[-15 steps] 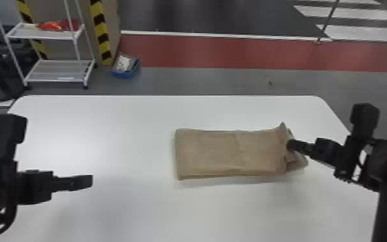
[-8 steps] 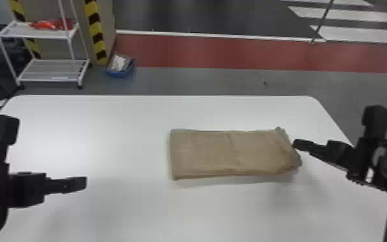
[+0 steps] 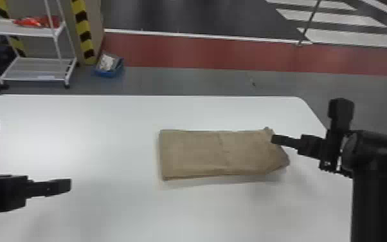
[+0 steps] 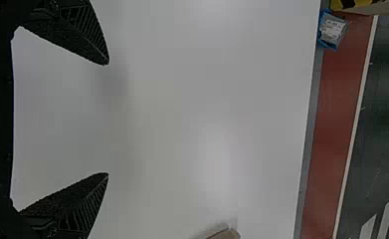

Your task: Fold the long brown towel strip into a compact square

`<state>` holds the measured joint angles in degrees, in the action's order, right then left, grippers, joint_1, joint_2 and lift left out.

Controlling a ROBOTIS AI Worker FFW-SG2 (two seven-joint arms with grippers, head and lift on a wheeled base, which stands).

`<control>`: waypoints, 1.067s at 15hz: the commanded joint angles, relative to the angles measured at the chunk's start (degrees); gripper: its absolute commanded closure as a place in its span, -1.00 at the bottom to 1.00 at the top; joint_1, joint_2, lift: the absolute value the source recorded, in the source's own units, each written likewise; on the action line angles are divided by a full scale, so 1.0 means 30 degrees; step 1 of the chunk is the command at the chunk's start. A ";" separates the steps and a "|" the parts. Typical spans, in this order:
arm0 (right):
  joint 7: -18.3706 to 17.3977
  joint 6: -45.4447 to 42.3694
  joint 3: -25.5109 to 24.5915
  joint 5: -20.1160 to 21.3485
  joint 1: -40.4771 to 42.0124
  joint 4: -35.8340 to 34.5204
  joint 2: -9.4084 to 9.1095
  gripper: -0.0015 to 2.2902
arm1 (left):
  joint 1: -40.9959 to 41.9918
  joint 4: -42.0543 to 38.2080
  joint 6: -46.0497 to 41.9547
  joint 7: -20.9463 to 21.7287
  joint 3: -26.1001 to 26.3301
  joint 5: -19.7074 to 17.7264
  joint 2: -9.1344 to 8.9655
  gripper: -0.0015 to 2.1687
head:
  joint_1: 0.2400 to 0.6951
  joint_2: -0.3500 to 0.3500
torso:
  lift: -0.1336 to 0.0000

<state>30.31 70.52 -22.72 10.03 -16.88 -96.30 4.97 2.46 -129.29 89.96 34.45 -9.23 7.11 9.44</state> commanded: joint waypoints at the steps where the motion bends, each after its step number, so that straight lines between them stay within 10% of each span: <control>1: 0.0003 -0.0315 0.0748 0.0874 -0.0407 0.0664 -0.0310 -0.92 | 0.0029 0.0000 0.0023 0.0000 -0.0203 0.0004 0.0018 -0.92 | 1.00 -0.36 | -0.91; 13: 0.0091 -0.1193 0.1246 0.1665 -0.0290 0.2159 -0.0398 -0.76 | 0.0469 -0.1523 0.0023 -0.0088 -0.0760 -0.0406 -0.0129 -0.92 | 1.00 -0.27 | -0.91; 16: 0.0179 -0.1135 0.1129 0.1607 -0.0143 0.2129 -0.0485 -0.64 | 0.1904 -0.2841 -0.3691 -0.0674 -0.1932 -0.1549 -0.1125 -0.92 | 1.00 -0.25 | -0.91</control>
<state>30.71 67.07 -19.12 14.89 -17.55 -89.83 3.64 5.44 -135.88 87.46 33.15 -13.20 4.40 8.05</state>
